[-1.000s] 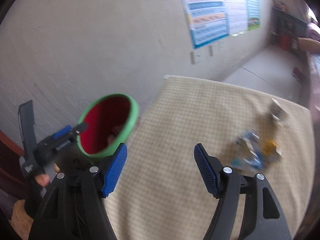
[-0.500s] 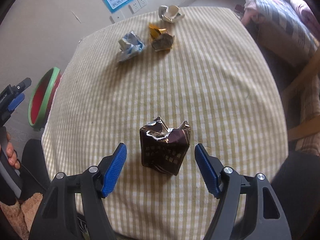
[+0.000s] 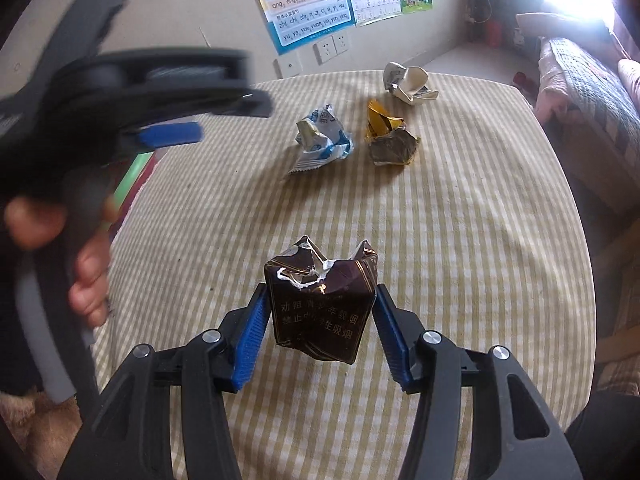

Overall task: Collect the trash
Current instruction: 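Grasp the brown foil wrapper with right tool while left grasps silver-blue wrapper, then carry the silver-blue wrapper over the red bin with left tool while right carries brown foil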

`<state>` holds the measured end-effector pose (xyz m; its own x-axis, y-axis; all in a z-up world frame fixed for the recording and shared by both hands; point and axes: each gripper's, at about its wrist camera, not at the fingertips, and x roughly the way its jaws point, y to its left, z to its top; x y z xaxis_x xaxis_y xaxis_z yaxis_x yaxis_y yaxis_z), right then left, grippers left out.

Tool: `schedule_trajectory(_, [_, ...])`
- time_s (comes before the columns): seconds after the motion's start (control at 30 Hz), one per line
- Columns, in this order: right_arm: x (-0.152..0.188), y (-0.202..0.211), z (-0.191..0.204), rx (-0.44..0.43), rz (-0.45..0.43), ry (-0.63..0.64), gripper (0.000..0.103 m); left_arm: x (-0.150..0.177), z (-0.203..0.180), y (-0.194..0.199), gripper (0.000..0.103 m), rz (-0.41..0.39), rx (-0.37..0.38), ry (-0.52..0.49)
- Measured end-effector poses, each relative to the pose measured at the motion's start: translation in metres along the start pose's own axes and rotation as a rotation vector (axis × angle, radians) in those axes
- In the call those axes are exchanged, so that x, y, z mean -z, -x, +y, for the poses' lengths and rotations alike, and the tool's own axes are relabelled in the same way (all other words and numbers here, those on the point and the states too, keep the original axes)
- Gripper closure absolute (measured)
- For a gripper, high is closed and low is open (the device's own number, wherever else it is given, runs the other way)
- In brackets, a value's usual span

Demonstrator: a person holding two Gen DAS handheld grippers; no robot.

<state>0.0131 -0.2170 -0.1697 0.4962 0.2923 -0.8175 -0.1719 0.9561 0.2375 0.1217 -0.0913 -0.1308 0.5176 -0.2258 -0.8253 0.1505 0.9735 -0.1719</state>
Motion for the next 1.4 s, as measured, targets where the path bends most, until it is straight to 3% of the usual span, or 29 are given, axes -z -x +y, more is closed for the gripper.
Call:
schedule_trajectory(0.17, [0.000, 0.009, -0.012, -0.033, -0.034, -0.047, 0.052, -0.004, -0.017, -0.036, 0.033, 0.078, -0.004, -0.019])
schedule_trajectory(0.33, [0.001, 0.011, -0.016, -0.057, -0.034, -0.068, 0.052, 0.001, -0.024, -0.071, 0.055, 0.175, -0.024, -0.037])
schedule_trajectory(0.4, [0.002, 0.012, -0.016, -0.064, -0.036, -0.074, 0.052, 0.003, -0.024, -0.070, 0.059, 0.161, -0.024, -0.047])
schedule_trajectory(0.5, [0.001, 0.012, -0.017, -0.069, -0.035, -0.081, 0.052, 0.003, -0.027, -0.058, 0.081, 0.132, -0.018, -0.079])
schedule_trajectory(0.53, [0.001, 0.011, -0.017, -0.070, -0.033, -0.081, 0.052, 0.004, -0.027, -0.052, 0.083, 0.120, -0.021, -0.087])
schedule_trajectory(0.83, [0.001, 0.007, -0.015, -0.053, -0.023, -0.061, 0.052, 0.014, 0.004, 0.004, 0.083, 0.042, -0.039, -0.057])
schedule_trajectory(0.93, [0.001, 0.006, -0.013, -0.056, -0.022, -0.052, 0.052, 0.023, 0.021, 0.025, 0.083, 0.003, -0.082, -0.056])
schedule_trajectory(1.1, [0.001, 0.003, -0.009, -0.034, -0.008, -0.028, 0.052, 0.039, 0.057, 0.054, 0.083, -0.030, -0.106, 0.058])
schedule_trajectory(1.4, [-0.021, 0.005, 0.007, -0.070, -0.017, -0.018, 0.052, 0.040, 0.085, 0.086, 0.083, -0.095, -0.138, 0.118])
